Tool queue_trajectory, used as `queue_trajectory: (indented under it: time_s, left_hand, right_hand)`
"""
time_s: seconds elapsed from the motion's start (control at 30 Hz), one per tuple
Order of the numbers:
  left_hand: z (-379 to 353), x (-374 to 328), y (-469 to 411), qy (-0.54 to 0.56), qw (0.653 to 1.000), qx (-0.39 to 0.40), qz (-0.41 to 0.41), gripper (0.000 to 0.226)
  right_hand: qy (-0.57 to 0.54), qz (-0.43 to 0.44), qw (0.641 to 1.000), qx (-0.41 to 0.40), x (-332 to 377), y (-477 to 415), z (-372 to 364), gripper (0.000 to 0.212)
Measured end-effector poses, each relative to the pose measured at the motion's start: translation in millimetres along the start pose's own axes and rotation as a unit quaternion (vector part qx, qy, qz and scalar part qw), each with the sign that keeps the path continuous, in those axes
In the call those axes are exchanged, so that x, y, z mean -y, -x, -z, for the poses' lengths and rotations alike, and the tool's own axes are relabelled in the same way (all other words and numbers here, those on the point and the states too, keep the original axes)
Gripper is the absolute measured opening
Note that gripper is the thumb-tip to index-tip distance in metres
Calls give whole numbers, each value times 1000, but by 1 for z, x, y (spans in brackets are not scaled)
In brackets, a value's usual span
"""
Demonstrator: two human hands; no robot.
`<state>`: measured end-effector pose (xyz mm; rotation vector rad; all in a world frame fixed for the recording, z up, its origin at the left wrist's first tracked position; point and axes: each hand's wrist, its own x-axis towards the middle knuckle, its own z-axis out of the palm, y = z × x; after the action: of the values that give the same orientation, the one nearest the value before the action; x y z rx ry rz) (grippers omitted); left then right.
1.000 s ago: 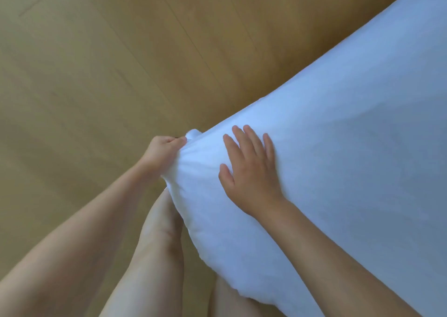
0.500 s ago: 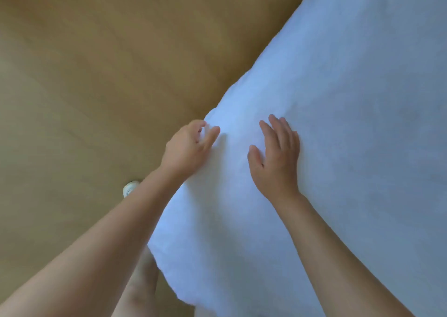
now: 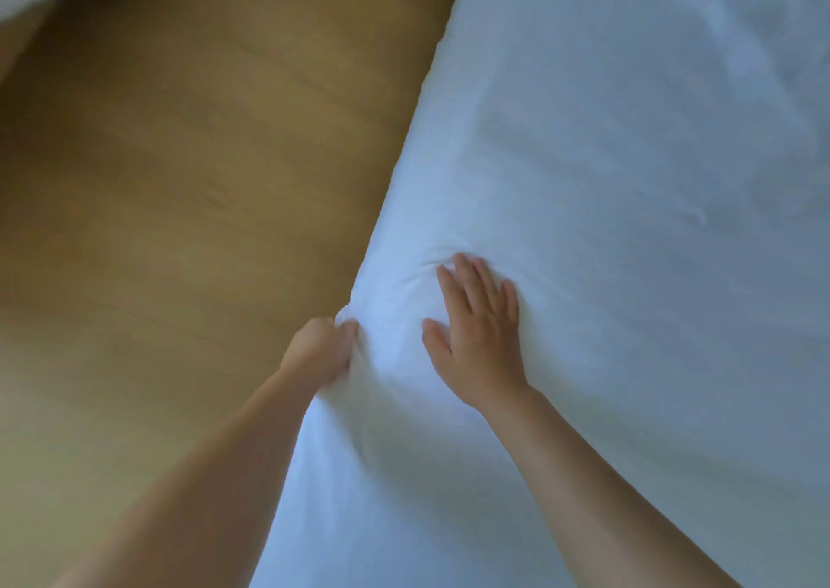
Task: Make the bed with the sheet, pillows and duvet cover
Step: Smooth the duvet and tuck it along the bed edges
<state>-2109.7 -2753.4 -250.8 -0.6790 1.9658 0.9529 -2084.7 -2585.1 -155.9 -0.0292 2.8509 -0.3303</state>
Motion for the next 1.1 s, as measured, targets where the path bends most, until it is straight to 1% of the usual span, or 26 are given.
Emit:
queue_trajectory:
  time_s: [0.03,0.1,0.13,0.17,0.2,0.23,0.3,0.33,0.37,0.43,0.5,0.53,0.57,0.63,0.7,0.73,0.8,0.93,0.97,1.03,1.07,1.1]
  left_hand:
    - [-2,-22,-5,9,1000,1,-9,40]
    - [1,-77,-17,133,989,46,-48,45]
    - [6,-107,-26,206,974,64,-66,48]
    - [14,-136,-34,273,956,85,-64,53]
    - [21,-162,-45,311,943,108,-53,57]
    - [30,-184,-58,316,939,127,-42,61]
    - [41,-223,-74,258,953,151,-45,66]
    - [45,-236,-79,230,959,148,-68,62]
    - [52,-244,-81,221,961,140,-93,53]
    - [70,-242,-83,268,942,161,-124,32]
    - [95,-225,-91,294,928,193,-123,28]
    - [101,-219,-97,274,935,197,-110,31]
    - [98,-214,-106,233,950,187,-94,32]
    - [82,-219,-121,120,979,145,-83,36]
    - [63,-233,-132,35,989,125,-72,39]
    - [58,-240,-138,29,989,135,-58,40]
    - [60,-251,-152,80,980,181,-27,42]
    - [78,-283,-156,138,951,275,-25,37]
    - [80,-293,-156,157,943,292,-19,41]
    - [76,-312,-159,206,928,311,-22,59]
    - [74,-323,-161,217,926,309,-28,67]
    - [72,-334,-165,222,928,297,-33,70]
  right_hand:
    - [-4,-23,1000,-5,-7,-8,5,61]
    - [-10,-62,998,-13,-17,-28,13,64]
    - [-18,-77,997,-22,-20,-41,16,65]
    - [-27,-92,995,-33,-23,-55,19,65]
    - [-32,-106,993,-41,-24,-71,21,65]
    - [-31,-120,991,-40,-23,-87,22,66]
    - [-29,-156,986,-44,-19,-118,22,73]
    - [-35,-175,982,-56,-15,-134,22,75]
    - [-48,-191,978,-64,-9,-148,23,76]
    - [-66,-222,969,-91,2,-169,28,75]
    - [-60,-220,967,-111,14,-182,35,73]
    - [-58,-215,970,-96,19,-186,37,71]
    - [-55,-215,973,-64,22,-188,38,69]
    - [-34,-228,973,16,23,-191,35,69]
    - [-10,-242,969,55,18,-193,32,70]
    - [-12,-244,968,53,17,-196,33,70]
    - [-25,-236,971,33,15,-204,36,70]
    - [-31,-225,974,18,7,-216,44,69]
    - [-34,-221,975,15,4,-219,46,69]
    - [-48,-215,975,-12,-4,-227,49,69]
    - [-52,-212,975,-32,-9,-233,50,70]
    - [-55,-209,975,-49,-14,-240,51,70]
